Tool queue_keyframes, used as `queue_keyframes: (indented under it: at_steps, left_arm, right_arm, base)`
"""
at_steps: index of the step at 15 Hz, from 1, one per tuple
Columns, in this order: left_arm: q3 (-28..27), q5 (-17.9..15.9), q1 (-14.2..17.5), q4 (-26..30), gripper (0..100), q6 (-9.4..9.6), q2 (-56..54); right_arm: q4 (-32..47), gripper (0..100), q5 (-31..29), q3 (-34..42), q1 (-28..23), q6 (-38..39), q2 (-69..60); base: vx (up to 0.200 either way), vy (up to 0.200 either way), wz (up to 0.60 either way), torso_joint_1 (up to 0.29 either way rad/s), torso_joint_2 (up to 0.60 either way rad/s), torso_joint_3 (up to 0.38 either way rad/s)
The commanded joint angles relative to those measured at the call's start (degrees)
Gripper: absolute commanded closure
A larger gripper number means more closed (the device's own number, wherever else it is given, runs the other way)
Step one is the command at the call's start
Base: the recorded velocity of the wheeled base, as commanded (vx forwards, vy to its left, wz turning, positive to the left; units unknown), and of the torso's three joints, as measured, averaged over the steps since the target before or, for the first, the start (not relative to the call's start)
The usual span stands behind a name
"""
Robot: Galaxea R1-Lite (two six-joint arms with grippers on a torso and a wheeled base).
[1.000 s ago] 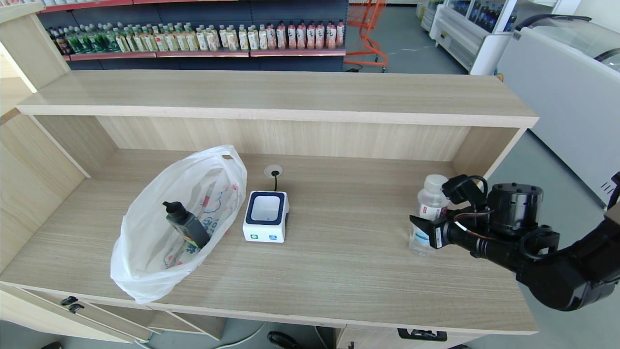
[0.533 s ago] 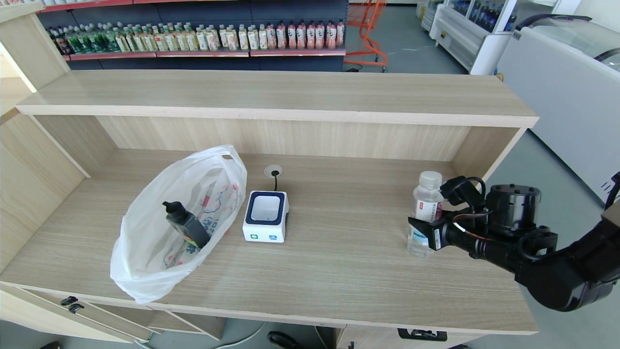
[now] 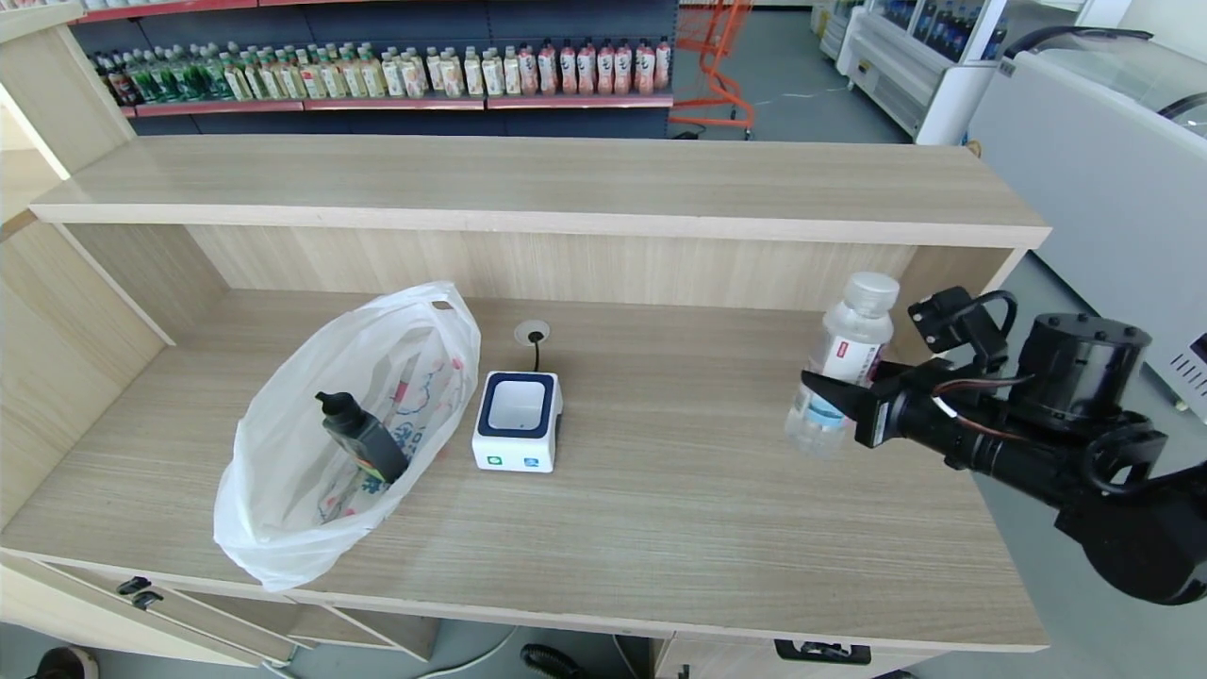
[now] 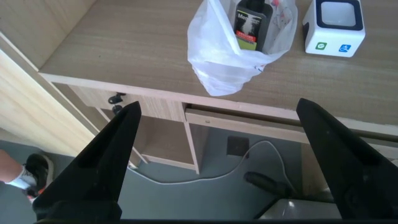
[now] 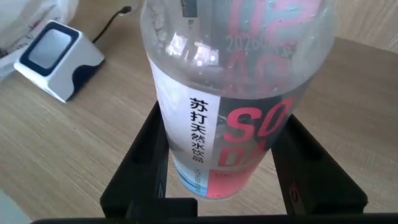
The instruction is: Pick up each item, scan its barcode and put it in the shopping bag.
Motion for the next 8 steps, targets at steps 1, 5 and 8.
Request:
queue_keyframes:
  at_steps: [1,5,8]
  left_arm:
    - [0.00,0.01,0.01,0.01,0,-0.01,0.09]
    - [0.00,0.01,0.01,0.01,0,-0.01,0.09]
    - [0.00,0.01,0.01,0.01,0,-0.01,0.09]
  right_arm:
    - [0.14,100,7.34,1.56,0.00,4.36,-8.60]
    - [1.19,100,16.93,6.39,0.79,3.57,-16.77]
    - [10.86,100,17.01,4.02,5.97,3.75,-22.57]
  base:
    - [0.000,0.000,0.00,0.000,0.00,0.000]
    - [0.000,0.000,0.00,0.000,0.00,0.000]
    - [0.000,0.000,0.00,0.000,0.00,0.000]
